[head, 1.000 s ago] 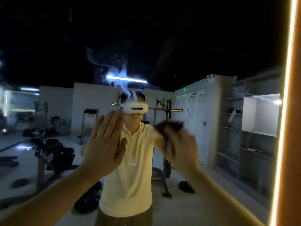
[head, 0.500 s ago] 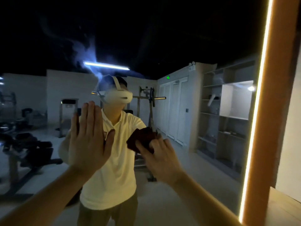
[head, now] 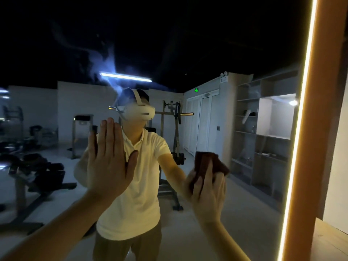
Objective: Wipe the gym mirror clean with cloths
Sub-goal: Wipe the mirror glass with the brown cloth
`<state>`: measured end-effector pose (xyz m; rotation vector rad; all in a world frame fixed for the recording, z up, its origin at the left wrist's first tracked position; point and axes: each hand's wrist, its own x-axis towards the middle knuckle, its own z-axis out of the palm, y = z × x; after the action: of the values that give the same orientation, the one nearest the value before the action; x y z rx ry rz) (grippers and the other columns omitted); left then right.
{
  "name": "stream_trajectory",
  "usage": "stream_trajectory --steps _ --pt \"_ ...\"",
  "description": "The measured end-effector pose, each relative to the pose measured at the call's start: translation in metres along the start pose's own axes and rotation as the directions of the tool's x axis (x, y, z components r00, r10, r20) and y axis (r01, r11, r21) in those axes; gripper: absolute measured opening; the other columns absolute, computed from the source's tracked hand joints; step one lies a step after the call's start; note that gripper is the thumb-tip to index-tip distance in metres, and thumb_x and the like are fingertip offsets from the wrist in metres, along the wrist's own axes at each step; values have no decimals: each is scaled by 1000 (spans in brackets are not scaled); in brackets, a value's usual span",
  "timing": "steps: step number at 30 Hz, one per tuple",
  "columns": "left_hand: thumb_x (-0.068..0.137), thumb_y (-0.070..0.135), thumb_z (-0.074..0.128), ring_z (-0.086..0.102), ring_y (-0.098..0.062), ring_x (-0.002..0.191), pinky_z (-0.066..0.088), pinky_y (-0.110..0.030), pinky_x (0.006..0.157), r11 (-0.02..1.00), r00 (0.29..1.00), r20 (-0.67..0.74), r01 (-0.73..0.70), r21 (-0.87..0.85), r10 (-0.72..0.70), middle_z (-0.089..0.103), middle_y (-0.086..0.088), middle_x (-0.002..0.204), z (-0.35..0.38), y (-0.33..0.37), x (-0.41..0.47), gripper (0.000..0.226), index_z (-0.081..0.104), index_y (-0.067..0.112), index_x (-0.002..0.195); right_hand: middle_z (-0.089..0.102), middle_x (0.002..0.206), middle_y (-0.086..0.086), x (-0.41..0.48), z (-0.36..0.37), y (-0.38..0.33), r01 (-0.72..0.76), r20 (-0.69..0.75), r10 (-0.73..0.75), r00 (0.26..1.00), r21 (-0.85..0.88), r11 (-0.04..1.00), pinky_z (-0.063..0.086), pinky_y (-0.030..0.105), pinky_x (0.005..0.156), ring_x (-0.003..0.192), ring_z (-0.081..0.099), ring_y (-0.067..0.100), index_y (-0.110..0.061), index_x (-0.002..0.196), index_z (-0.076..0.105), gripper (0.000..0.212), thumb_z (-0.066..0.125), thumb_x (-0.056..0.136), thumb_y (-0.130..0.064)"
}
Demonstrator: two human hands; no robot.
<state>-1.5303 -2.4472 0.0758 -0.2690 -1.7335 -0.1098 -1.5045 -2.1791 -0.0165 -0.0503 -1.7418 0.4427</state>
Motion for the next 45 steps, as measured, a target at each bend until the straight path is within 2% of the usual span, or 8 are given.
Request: stream_trajectory --steps 8,18,23,27,32,38,41,45 --pt "104 52 34 5 -39 159 11 -60 127 1000 1000 14 -20 -23 20 7 -27 169 3 -3 -2 84 12 -7 161 47 141 19 205 -30 -38 -184 -176 177 968 -23 983 47 47 100 122 53 36 -9 158 33 57 45 105 -26" --pt "105 52 33 2 -38 159 8 -58 128 1000 999 30 -14 -1 14 5 -27 169 0 -1 -1 85 11 -8 161 42 120 12 -24 -1 20 -170 -50 167 985 -60 984 53 45 78 95 53 27 -6 157 26 58 43 104 -23" --pt "104 52 34 2 -38 159 9 -59 128 999 999 41 -25 -34 27 5 -27 170 -3 -2 -1 85 9 -7 161 47 134 18 82 -16 -20 -409 -105 416 903 83 909 54 48 92 113 59 36 -8 156 27 62 45 101 -30" --pt "104 53 35 -1 -36 160 10 -59 128 998 996 84 -12 -67 18 0 -23 171 -3 -4 -2 87 6 -4 162 48 134 18 171 -15 -67 -260 -186 268 945 67 963 51 43 94 111 59 32 -7 156 33 58 44 104 -30" --pt "106 52 36 2 -34 160 12 -58 128 996 996 77 -39 -82 45 4 -23 171 -5 -8 -3 84 8 -3 163 45 128 19 64 21 -98 126 -68 -124 990 20 992 45 43 93 105 54 31 -13 153 40 54 35 106 -38" --pt "104 39 50 9 -36 159 19 -61 125 984 988 58 -136 -116 143 9 -23 171 -19 -19 -29 79 17 -4 161 47 116 9 -66 2 -27 582 287 -563 775 23 813 48 40 89 103 58 30 -32 155 33 67 58 93 -26" --pt "100 36 56 11 -38 159 20 -63 124 988 989 94 -104 -112 115 8 -22 171 -23 -27 -63 81 19 -3 161 55 121 10 6 -16 -46 502 326 -498 803 79 861 46 45 91 107 57 31 -42 140 49 36 43 105 -38" --pt "100 40 54 9 -37 159 20 -63 124 992 979 179 -78 -96 94 5 -21 172 -16 -33 -86 84 16 -2 162 50 131 24 143 -2 -114 250 -77 -252 965 -27 968 40 43 96 109 52 34 -21 153 45 56 36 100 -35"
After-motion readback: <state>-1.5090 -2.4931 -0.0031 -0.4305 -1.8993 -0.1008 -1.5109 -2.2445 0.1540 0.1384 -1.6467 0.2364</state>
